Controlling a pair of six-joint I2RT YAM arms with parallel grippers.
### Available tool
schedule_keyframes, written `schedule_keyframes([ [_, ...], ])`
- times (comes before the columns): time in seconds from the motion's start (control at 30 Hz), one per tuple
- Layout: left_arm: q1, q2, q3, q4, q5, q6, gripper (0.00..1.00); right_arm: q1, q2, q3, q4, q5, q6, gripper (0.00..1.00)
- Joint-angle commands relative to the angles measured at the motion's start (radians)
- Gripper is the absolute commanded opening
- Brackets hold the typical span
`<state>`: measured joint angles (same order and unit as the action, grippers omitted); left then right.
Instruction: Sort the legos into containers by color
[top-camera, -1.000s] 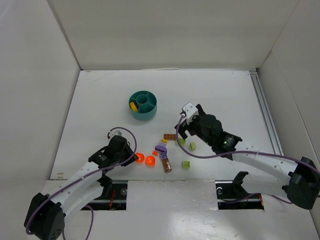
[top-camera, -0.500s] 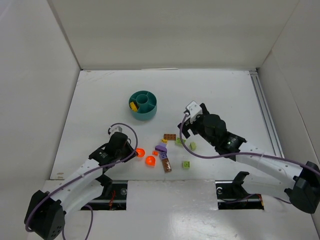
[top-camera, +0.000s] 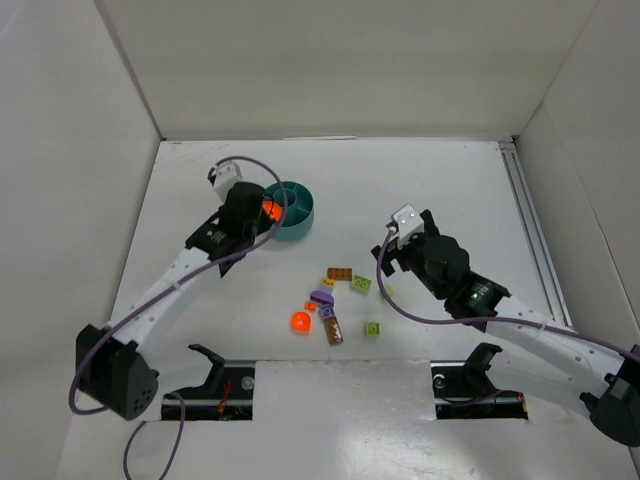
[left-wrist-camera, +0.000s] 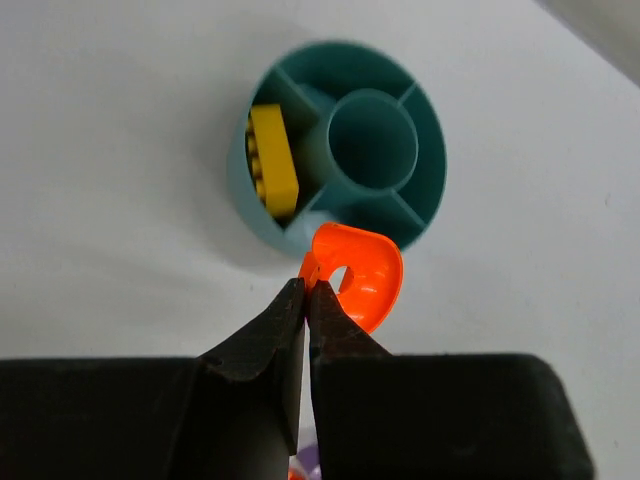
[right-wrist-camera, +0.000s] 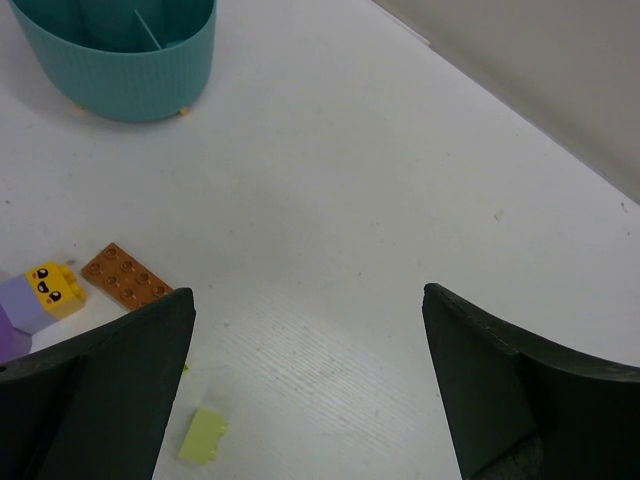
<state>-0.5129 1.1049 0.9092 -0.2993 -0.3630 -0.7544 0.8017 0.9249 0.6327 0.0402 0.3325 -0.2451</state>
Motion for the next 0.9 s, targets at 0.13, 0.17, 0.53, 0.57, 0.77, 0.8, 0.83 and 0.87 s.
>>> schedule_keyframes([
  [0.13, 0.091, 0.237, 0.267, 0.078, -0.076, 0.217, 0.0, -0.045, -0.041, -0.018, -0.02, 0.048, -0.003, 1.0],
  [0.17, 0.103, 0.248, 0.276, 0.094, -0.059, 0.236, 0.0, -0.056, -0.041, -0.018, -0.02, 0.039, -0.003, 1.0],
  [0.53, 0.168, 0.459, 0.416, 0.204, -0.011, 0.403, 0.0, -0.099, 0.008, 0.013, -0.03, 0.02, -0.031, 1.0],
  [0.57, 0.168, 0.498, 0.445, 0.204, -0.011, 0.403, 0.0, -0.099, 0.02, 0.022, -0.03, 0.02, -0.04, 1.0],
  [0.77, 0.168, 0.615, 0.534, 0.187, 0.03, 0.437, 0.0, -0.117, 0.038, 0.022, -0.03, 0.02, -0.04, 1.0],
  [0.8, 0.168, 0.636, 0.545, 0.178, 0.03, 0.449, 0.0, -0.118, 0.038, 0.022, -0.03, 0.02, -0.04, 1.0],
  [0.83, 0.168, 0.645, 0.545, 0.178, 0.042, 0.458, 0.0, -0.128, 0.048, 0.022, -0.03, 0.02, -0.04, 1.0],
  [0.87, 0.168, 0.645, 0.545, 0.178, 0.042, 0.458, 0.0, -0.128, 0.048, 0.022, -0.03, 0.011, -0.04, 1.0],
])
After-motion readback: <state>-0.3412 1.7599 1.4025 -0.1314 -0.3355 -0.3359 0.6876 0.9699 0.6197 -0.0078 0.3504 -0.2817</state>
